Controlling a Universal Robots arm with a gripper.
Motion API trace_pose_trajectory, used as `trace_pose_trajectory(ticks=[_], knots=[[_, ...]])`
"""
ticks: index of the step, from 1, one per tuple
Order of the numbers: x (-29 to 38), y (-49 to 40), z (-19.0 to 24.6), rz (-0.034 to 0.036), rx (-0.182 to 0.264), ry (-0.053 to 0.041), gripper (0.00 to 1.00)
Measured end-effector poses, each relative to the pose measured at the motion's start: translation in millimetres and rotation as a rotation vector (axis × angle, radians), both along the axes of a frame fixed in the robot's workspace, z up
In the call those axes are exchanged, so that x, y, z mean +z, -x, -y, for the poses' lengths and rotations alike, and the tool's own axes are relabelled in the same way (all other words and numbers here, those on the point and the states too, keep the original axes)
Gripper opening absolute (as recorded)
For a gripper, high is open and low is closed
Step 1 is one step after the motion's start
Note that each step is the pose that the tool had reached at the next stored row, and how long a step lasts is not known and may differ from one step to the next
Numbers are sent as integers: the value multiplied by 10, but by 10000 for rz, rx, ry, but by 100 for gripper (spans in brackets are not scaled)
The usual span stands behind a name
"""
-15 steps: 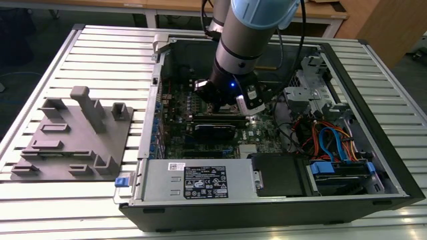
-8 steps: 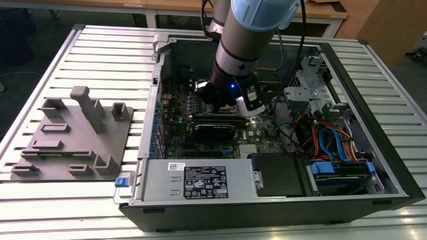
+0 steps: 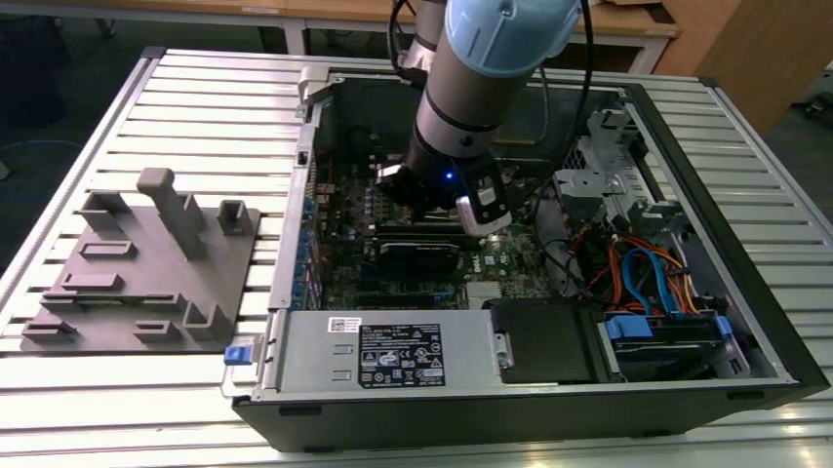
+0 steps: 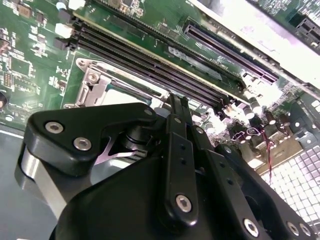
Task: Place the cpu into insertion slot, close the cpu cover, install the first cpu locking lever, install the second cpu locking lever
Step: 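Install the second cpu locking lever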
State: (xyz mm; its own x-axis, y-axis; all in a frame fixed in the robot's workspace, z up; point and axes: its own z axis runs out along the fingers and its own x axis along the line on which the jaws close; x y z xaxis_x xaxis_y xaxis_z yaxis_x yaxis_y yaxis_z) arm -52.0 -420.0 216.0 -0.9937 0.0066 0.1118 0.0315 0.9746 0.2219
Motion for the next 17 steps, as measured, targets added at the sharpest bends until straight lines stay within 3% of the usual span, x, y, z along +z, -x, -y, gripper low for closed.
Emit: trace_pose_trajectory(ticks=[2, 4, 12, 17], knots=[[-12, 7, 7, -1, 2, -117, 10], [-27, 8, 7, 1, 0, -175, 10], [-49, 41, 8, 11, -5, -191, 10], [-70, 48, 12, 31, -30, -309, 10]])
